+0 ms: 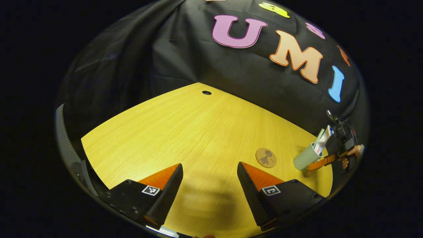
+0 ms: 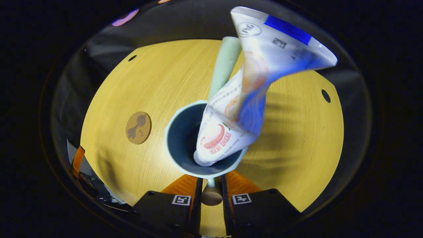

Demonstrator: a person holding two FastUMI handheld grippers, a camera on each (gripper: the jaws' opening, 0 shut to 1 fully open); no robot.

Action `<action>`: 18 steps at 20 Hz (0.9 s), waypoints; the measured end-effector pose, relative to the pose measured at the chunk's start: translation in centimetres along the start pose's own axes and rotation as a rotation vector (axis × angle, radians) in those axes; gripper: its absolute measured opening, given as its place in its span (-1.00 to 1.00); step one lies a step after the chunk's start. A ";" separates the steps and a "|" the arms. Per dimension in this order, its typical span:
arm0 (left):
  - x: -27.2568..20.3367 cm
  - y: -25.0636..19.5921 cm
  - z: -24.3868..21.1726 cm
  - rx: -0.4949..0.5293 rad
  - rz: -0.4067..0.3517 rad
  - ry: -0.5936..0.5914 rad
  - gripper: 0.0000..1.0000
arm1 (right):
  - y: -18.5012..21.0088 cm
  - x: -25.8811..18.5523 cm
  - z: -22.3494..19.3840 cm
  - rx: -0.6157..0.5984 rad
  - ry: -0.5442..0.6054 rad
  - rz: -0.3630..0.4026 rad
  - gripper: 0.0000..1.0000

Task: Put the toothbrush and toothpaste on the desktop into the cup, then pick up the cup and place it on the coaster on the desktop.

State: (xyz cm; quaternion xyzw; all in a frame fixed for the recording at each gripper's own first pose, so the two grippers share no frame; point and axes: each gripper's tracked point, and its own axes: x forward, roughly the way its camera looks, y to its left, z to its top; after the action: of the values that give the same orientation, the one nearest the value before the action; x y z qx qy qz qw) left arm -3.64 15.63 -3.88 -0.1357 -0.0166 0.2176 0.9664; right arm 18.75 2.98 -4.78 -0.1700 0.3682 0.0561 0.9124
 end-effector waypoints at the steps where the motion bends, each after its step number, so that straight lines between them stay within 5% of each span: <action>1: 0.0 0.0 -0.1 -0.001 -0.005 0.006 0.90 | 0.0 0.2 0.0 -0.007 0.000 -0.004 -0.43; 7: 0.0 0.1 0.0 0.006 -0.021 0.011 0.91 | -0.1 -0.1 0.4 -0.046 -0.046 -0.051 -0.51; 18: 0.0 0.5 -0.7 -0.005 -0.007 0.035 0.91 | 0.5 0.0 0.9 -0.166 -0.086 0.061 -0.52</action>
State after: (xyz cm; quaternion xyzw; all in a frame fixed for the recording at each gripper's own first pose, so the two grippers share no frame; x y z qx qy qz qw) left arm -3.74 15.88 -4.64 -0.1418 -0.0006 0.2116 0.9670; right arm 19.23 3.77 -4.37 -0.2311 0.3279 0.1213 0.9079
